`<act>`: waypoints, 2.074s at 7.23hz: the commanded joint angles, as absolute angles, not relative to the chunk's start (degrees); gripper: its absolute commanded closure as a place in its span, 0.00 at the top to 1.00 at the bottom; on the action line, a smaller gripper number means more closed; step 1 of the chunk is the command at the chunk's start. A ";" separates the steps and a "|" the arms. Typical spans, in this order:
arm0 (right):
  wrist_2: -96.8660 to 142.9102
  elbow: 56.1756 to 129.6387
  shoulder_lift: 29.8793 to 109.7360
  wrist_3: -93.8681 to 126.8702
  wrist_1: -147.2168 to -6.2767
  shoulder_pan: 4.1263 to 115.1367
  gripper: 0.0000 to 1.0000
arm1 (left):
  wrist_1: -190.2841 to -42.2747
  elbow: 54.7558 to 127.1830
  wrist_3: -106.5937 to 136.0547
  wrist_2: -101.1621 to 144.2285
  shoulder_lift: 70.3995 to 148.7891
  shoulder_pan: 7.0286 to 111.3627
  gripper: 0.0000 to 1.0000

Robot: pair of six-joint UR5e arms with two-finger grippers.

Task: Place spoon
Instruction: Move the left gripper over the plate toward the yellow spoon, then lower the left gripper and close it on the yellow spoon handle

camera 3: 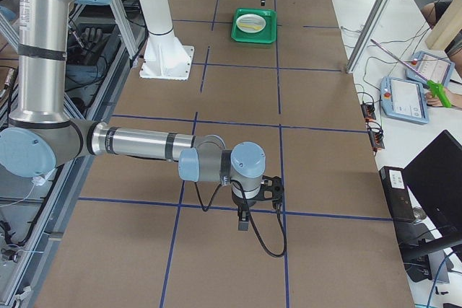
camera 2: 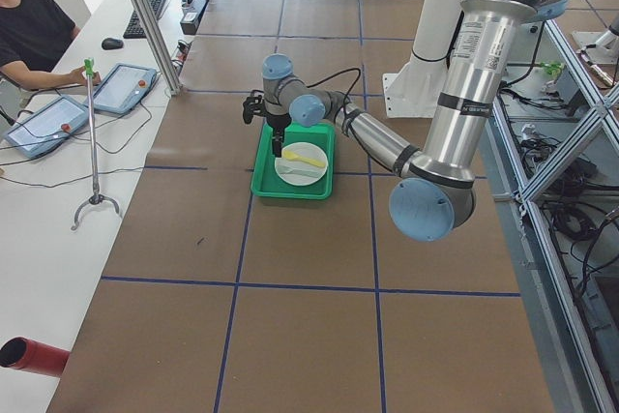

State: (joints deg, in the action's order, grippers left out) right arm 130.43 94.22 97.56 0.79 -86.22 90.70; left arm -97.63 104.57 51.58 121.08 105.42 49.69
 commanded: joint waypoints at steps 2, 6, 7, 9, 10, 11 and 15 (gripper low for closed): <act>130.43 94.22 97.56 0.79 -86.13 90.70 1.00 | -105.53 99.42 57.81 118.57 105.74 44.31 1.00; 130.43 94.22 97.56 0.79 -86.22 90.70 1.00 | -106.08 97.91 58.62 118.56 105.56 41.31 0.77; 130.43 94.22 97.56 0.79 -86.22 90.70 1.00 | -106.08 97.65 58.62 118.56 105.56 41.31 0.76; 130.43 94.22 97.56 0.79 -86.22 90.70 1.00 | -106.17 96.77 58.19 118.65 105.56 41.22 0.72; 130.43 94.22 97.56 0.79 -86.22 90.70 1.00 | -106.26 96.51 58.18 118.65 105.56 41.22 0.72; 130.43 94.22 97.56 0.70 -86.22 90.70 1.00 | -106.26 96.59 58.18 118.83 105.56 41.22 0.72; 130.43 94.22 97.56 0.70 -86.22 90.70 1.00 | -106.79 96.59 58.27 119.09 105.56 40.96 0.65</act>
State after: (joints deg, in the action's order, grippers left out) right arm 130.43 94.22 97.56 0.77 -86.22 90.70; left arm -106.65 96.62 58.26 119.04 105.56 41.13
